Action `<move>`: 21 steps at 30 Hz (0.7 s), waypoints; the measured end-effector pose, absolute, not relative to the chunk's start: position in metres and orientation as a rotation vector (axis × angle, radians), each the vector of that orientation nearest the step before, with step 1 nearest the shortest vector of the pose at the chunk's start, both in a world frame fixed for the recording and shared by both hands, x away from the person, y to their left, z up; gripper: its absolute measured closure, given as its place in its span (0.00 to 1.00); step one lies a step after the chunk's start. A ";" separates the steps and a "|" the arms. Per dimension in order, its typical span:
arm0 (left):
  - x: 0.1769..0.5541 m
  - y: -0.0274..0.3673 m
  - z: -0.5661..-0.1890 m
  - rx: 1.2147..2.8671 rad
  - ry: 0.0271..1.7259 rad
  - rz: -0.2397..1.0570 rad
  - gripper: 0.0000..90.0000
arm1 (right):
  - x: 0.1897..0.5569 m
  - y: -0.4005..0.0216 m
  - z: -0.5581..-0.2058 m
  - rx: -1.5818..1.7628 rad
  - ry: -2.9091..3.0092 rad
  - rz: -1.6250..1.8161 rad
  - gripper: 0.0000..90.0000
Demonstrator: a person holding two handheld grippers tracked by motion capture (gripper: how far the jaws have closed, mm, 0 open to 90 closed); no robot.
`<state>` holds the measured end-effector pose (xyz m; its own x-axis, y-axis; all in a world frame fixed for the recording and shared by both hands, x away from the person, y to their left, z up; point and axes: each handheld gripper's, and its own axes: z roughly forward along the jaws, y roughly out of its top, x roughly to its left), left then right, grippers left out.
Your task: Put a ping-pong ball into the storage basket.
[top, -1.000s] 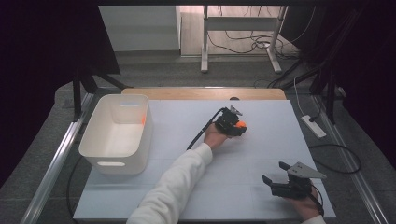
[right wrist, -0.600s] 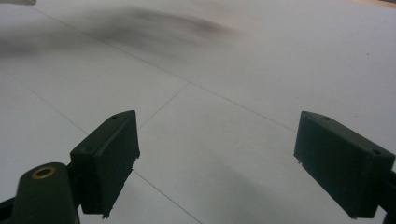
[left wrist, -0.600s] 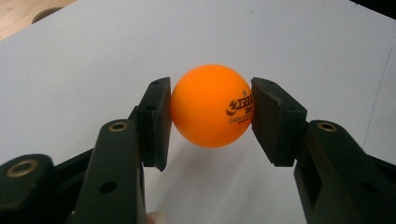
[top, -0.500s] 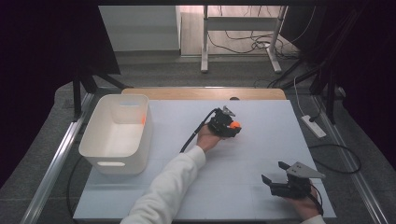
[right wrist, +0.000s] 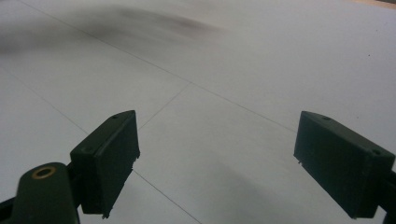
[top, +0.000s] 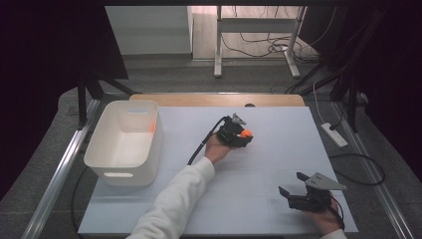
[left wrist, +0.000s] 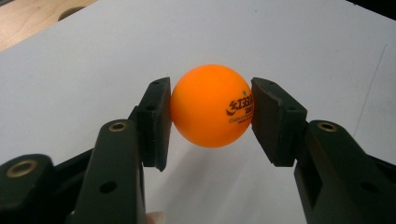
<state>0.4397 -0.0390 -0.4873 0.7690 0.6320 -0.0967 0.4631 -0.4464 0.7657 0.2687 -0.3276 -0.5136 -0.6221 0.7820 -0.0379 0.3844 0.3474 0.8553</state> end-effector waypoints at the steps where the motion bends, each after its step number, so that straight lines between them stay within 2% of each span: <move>1: 0.439 -0.039 -0.487 2.119 0.817 0.255 0.56 | 0.269 -0.328 -0.514 1.018 2.171 1.199 0.15; 21: 0.416 -0.015 -0.465 2.085 0.786 0.286 0.56 | 0.269 -0.329 -0.513 1.025 2.160 1.189 0.15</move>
<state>0.4157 -0.0147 -0.4650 0.7746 0.6273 -0.0809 0.4285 -0.4264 0.7966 0.2687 -0.3288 -0.5135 -0.6121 0.7895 -0.0440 0.3852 0.3463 0.8554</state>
